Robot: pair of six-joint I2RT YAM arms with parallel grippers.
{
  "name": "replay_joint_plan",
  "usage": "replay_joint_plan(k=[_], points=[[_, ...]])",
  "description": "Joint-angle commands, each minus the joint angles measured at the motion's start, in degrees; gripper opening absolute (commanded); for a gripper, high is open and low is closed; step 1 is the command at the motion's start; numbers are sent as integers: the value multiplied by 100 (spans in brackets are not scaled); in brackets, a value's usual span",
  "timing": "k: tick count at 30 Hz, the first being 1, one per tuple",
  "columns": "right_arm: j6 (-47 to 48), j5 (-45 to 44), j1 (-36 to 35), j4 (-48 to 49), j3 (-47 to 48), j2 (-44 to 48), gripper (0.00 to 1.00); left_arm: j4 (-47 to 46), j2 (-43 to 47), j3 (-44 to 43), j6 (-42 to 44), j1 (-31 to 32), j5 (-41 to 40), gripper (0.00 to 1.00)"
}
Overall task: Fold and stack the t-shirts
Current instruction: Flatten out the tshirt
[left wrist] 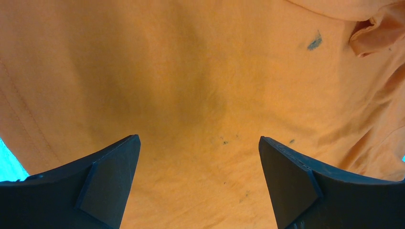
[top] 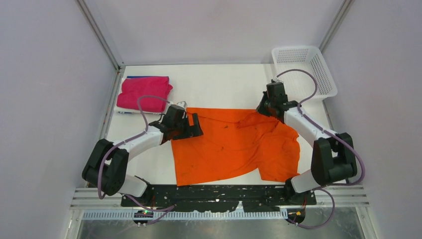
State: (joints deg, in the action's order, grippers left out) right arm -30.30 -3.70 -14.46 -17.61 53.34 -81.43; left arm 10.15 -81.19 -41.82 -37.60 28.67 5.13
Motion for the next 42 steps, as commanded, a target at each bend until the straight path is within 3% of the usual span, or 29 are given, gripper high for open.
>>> replay_joint_plan(k=[1, 11, 21, 25, 27, 28, 31, 35, 42], points=[[-23, -233, 100, 404, 1075, -845, 5, 42, -160, -280, 135, 1, -42, 100], [-163, 33, 584, 564, 3616, -3287, 5, 184, -322, -325, 267, -2, -120, 100], [-456, -13, 902, 1512, 6713, -5949, 6, 423, -397, -492, 448, -2, -104, 100], [-146, 584, 978, 1975, 7843, -6643, 17, 458, -424, -519, 499, -2, -81, 100], [-71, 777, 1018, 1995, 7981, -6713, 35, 476, -389, -528, 517, -1, -96, 100], [-54, 870, 1030, 1979, 7973, -6690, 55, 481, -364, -529, 526, -1, -106, 100], [163, 986, 1050, 1926, 7628, -6256, 86, 451, -265, -534, 533, -1, -139, 100], [492, 1273, 1031, 1578, 7134, -5518, 100, 441, -110, -521, 448, -2, -230, 100], [1404, 1297, 678, 659, 5576, -3727, 96, 710, 707, -286, 77, 64, -416, 100]])
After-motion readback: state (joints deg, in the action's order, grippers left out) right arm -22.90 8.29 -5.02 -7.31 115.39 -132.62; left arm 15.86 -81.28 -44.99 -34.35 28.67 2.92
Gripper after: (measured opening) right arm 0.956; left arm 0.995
